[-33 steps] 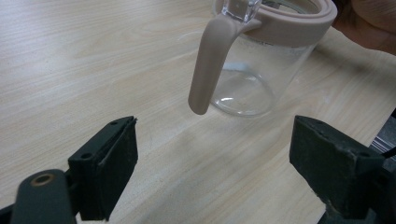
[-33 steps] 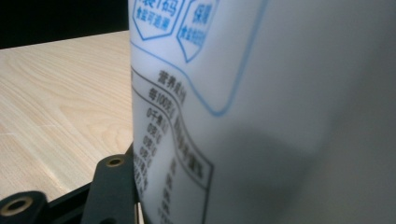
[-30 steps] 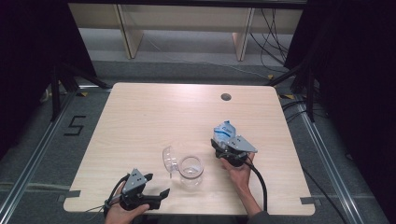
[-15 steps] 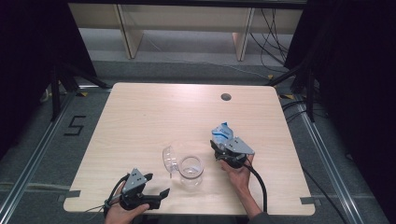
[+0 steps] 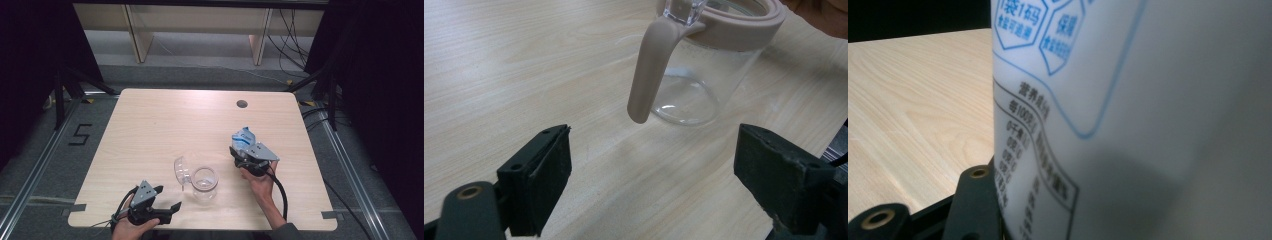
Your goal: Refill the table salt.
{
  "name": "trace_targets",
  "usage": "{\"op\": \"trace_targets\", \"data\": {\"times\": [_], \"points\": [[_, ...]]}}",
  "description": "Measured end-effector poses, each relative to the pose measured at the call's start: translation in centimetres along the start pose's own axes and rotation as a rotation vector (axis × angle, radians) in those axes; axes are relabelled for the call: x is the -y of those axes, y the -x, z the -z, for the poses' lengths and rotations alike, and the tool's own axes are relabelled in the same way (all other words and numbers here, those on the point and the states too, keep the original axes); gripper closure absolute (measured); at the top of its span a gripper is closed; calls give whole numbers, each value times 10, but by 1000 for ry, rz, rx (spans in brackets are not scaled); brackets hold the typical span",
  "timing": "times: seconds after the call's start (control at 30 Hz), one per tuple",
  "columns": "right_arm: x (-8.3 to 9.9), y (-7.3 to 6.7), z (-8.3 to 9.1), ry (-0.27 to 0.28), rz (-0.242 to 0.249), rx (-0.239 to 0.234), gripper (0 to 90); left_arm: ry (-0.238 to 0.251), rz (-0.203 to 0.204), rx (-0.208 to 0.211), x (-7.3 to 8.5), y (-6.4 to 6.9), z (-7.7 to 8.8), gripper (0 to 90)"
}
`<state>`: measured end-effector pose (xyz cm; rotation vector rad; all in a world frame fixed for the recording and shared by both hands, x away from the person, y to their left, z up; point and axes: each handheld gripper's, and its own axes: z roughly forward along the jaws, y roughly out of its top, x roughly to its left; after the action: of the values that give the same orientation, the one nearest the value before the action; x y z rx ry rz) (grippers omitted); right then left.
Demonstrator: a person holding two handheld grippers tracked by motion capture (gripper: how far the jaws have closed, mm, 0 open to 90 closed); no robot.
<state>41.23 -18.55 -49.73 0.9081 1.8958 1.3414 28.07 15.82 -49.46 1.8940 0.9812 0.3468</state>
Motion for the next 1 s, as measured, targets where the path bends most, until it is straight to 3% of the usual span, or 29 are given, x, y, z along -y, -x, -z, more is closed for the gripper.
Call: {"op": "trace_targets", "data": {"times": [0.1, 0.13, 0.2, 0.23, 0.37, 0.4, 0.43, 0.47, 0.57, 0.6, 0.63, 0.67, 0.73, 0.77, 0.83, 0.87, 0.9, 0.93, 1.0], "points": [[-2, 2, 6, -2, 40, -20, 485, 3, -5, -1, 0, -1, -1, 150], [-3, 1, 8, 2, 49, -25, 485, 7, 21, -5, 1, 0, -2, 150], [-6, -1, 14, 11, 71, -41, 486, 9, 20, -1, 1, 0, -2, 150], [-10, -3, 20, 27, 105, -54, 486, 9, 4, 5, 0, 0, -1, 150], [-11, -5, 27, 19, 160, -47, 485, 10, 21, 0, 0, 1, -1, 150], [-11, -6, 29, 12, 163, -47, 486, 10, 28, -5, 1, 1, -1, 150], [-11, -7, 30, 17, 162, -48, 486, 9, 5, 0, 0, 0, -1, 150], [-11, -8, 32, 6, 166, -53, 486, 12, 22, 3, 1, 1, -1, 150], [-11, -8, 34, 11, 216, -62, 486, 10, 12, -3, 0, 1, -1, 150], [-10, -11, 35, -6, 190, -77, 486, 10, 4, 3, 0, 0, -1, 150], [-11, -11, 35, 15, 207, -77, 486, 14, 26, 5, 1, 1, -2, 150], [-11, -10, 35, 16, 227, -85, 486, 14, 26, 5, 1, 1, -2, 150], [-11, -12, 36, 2, 219, -86, 486, 13, 21, 5, 0, 1, -2, 150], [-12, -11, 35, 25, 240, -92, 486, 12, 6, 5, 0, 0, -1, 150], [-12, -11, 34, 21, 265, -90, 486, 11, 6, 1, 0, 0, -1, 150], [-11, -14, 35, 15, 237, -110, 486, 10, 3, 1, 0, 0, -1, 150], [-12, -12, 34, 28, 277, -107, 487, 6, 6, -1, 0, 0, -1, 150], [-12, -12, 32, 36, 287, -123, 486, 6, 4, 6, 0, 0, 0, 150], [-12, -13, 32, 38, 280, -122, 487, 5, 13, 1, 0, 0, 0, 150]]}}
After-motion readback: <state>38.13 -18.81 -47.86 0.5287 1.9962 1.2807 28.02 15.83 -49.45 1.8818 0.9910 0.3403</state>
